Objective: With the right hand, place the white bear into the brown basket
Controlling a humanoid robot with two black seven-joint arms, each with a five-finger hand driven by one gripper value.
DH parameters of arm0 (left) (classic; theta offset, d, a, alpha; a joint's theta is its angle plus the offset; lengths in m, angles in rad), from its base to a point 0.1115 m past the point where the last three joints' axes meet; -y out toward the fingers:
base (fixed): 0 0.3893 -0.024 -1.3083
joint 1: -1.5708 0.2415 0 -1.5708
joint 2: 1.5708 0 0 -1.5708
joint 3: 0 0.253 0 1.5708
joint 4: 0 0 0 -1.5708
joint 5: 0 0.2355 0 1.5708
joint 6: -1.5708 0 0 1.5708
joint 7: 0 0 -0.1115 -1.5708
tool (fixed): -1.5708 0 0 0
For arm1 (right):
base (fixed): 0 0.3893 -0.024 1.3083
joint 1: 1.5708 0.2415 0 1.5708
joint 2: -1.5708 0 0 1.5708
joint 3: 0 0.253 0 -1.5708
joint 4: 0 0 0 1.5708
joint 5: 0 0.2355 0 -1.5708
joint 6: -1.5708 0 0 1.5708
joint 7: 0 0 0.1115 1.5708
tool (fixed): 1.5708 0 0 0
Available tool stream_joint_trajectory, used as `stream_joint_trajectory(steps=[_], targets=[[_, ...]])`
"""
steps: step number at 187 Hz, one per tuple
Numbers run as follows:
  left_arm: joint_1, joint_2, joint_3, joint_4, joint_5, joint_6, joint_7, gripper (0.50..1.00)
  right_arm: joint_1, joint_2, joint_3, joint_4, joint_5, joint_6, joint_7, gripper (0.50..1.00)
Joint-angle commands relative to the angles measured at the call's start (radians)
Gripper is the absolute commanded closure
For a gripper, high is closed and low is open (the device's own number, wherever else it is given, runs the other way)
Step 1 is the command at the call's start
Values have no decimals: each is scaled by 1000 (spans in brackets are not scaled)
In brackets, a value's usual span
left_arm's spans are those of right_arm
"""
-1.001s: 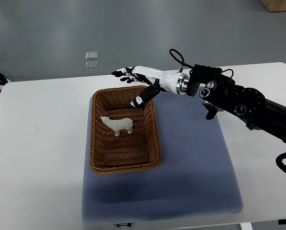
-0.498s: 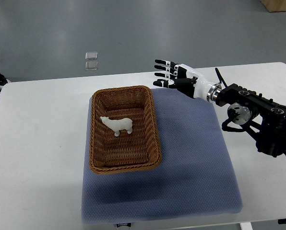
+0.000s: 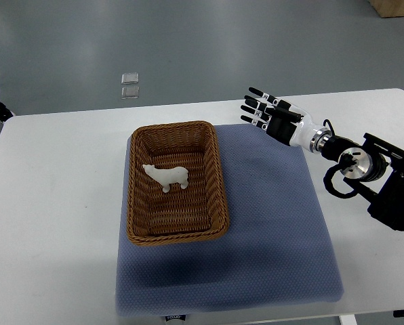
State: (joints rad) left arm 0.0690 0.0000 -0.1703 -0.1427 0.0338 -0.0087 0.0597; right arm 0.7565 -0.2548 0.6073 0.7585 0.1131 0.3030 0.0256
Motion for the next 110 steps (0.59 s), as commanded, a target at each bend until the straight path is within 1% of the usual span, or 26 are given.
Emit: stream_joint_trajectory(steps=[1, 20, 76, 110], targets=[[0, 0, 0, 0, 0, 1, 0, 500, -9, -1, 2, 1, 42, -1, -33, 579], [0, 0, -1, 0, 0, -1, 0, 500, -9, -1, 2, 1, 80, 1, -38, 576], [0, 0, -1, 0, 0, -1, 0, 500, -13, 3, 2, -2, 65, 10, -27, 576], [0, 0, -1, -1, 1, -1, 0, 500, -19, -4, 2, -2, 63, 33, -27, 576]])
